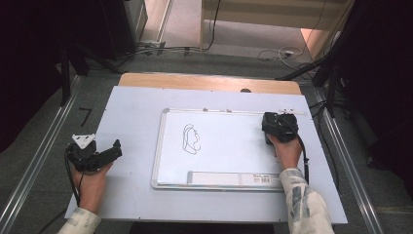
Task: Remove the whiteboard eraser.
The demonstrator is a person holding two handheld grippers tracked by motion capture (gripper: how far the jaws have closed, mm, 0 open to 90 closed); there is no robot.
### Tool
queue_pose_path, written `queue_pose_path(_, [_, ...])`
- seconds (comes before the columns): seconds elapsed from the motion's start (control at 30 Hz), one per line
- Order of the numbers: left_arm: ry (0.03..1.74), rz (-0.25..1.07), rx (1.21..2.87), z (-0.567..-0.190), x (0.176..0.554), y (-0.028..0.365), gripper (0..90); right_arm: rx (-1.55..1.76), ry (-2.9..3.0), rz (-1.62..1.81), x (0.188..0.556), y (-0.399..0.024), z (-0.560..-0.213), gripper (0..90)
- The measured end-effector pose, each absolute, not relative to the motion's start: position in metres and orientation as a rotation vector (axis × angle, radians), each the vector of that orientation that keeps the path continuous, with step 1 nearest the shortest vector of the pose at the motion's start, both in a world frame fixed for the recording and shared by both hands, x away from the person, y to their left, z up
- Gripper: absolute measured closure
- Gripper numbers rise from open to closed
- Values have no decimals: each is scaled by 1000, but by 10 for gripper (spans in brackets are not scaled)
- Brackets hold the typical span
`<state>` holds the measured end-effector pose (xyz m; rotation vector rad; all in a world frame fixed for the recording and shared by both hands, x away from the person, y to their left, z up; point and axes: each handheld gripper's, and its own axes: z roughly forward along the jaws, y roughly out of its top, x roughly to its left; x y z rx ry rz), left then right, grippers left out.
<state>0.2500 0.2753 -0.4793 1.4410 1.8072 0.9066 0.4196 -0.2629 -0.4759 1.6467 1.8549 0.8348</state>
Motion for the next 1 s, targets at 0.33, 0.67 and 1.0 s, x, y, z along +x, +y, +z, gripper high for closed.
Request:
queue_pose_path(0.33, [1810,902,1444,-480,250,276,42,1683,1835,817,431,-260,-481,324])
queue_pose_path(0.67, [1810,897,1436,-479,250,276,43,1708,1844,781,436,-260,-484,357])
queue_pose_path(1.0, [1811,898,1434,-479,250,277,44,1735,1836,782,437,-260,-485,358])
